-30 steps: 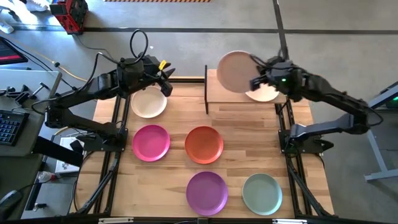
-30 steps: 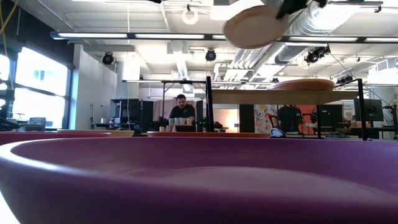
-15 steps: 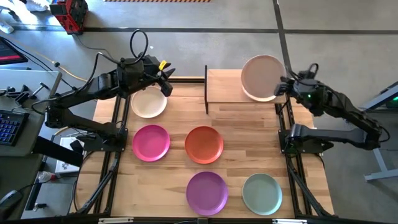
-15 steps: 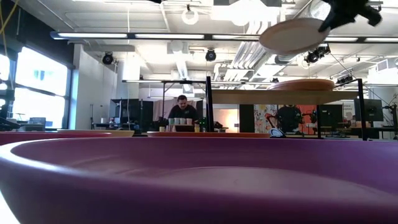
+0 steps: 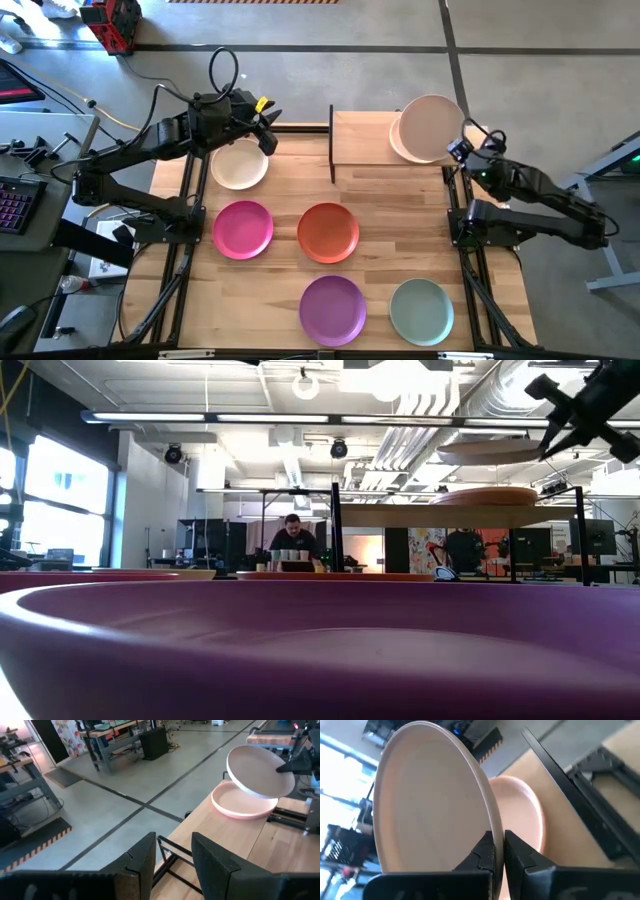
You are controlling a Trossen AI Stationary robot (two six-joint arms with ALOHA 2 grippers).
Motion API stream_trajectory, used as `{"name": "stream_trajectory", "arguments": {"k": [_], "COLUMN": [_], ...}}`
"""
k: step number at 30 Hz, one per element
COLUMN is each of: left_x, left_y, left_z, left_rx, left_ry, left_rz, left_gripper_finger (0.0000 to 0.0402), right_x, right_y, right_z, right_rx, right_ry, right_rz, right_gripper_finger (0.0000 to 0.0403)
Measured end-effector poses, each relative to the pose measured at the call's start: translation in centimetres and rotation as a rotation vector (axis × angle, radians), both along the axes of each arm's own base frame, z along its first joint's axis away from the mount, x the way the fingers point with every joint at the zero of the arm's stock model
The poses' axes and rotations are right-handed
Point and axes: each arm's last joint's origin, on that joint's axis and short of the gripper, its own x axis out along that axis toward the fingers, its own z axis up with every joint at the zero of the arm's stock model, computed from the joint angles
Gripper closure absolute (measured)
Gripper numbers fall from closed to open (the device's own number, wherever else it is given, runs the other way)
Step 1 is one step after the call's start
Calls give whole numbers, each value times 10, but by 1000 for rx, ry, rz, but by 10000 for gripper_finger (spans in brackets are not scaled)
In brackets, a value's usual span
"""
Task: Place and stack plates onto a shelf
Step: Stack the gray plate on top of the light yellow plate on the shelf
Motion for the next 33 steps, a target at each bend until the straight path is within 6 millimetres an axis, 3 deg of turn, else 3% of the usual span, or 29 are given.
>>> {"name": "stream_trajectory", "arguments": {"k": [20, 33], "left_x": [-2, -3], "left_y": [13, 16], "left_z": [-3, -4], "left_rx": [83, 136], "left_ry": [109, 169], "left_rz": [45, 34], "left_gripper_finger": [286, 286], "right_x": [33, 38], "right_y": [-11, -13], "right_z": [-14, -22], "right_rx": [192, 254], "right_ry": [-194, -182], "right_rz": [-148, -208], "right_gripper_finger": [403, 403]}}
